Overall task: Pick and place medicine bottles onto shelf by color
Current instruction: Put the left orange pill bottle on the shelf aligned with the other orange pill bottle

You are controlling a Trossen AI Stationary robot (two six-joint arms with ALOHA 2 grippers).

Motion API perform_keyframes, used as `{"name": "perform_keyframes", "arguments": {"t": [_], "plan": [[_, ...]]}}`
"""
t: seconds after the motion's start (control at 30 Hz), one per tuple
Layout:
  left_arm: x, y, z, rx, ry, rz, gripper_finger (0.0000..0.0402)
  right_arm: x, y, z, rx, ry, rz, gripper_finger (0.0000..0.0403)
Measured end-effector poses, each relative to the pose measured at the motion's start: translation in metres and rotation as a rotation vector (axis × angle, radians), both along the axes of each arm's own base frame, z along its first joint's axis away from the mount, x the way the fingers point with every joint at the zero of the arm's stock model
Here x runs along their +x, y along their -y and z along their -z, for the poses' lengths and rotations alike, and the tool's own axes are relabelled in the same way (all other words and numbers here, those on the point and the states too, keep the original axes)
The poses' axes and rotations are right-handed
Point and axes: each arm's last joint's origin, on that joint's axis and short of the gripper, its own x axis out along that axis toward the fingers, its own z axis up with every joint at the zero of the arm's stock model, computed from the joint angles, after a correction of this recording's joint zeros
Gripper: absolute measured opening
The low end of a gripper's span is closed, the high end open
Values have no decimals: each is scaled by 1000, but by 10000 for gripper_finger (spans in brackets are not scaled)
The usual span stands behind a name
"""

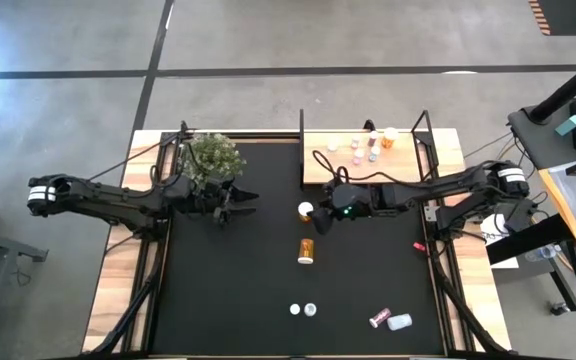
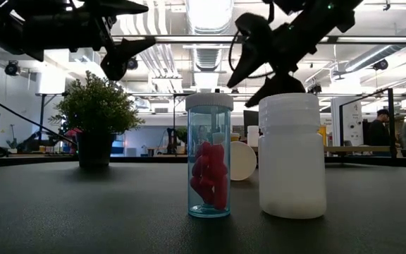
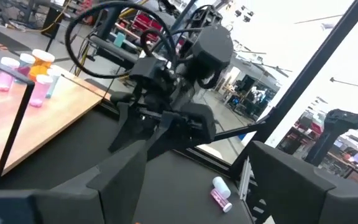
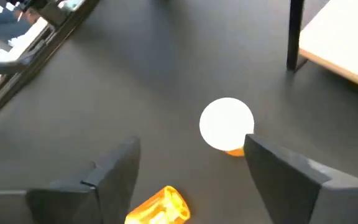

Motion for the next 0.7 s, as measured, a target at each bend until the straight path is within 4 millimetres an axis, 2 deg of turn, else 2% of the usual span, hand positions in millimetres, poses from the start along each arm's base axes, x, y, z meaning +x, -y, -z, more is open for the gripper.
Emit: {"name": "perform_keyframes", "arguments": {"t": [0.2, 0.37, 0.7], "plan": [[0, 0, 0, 0, -2, 5, 267, 3, 1, 9, 132, 0, 132, 301], [0, 0, 1, 0, -6, 8, 267, 8, 3, 9, 122, -36, 177, 302], [0, -1, 3, 0, -12, 2, 267, 52, 14, -2, -38, -383, 105, 302]]}}
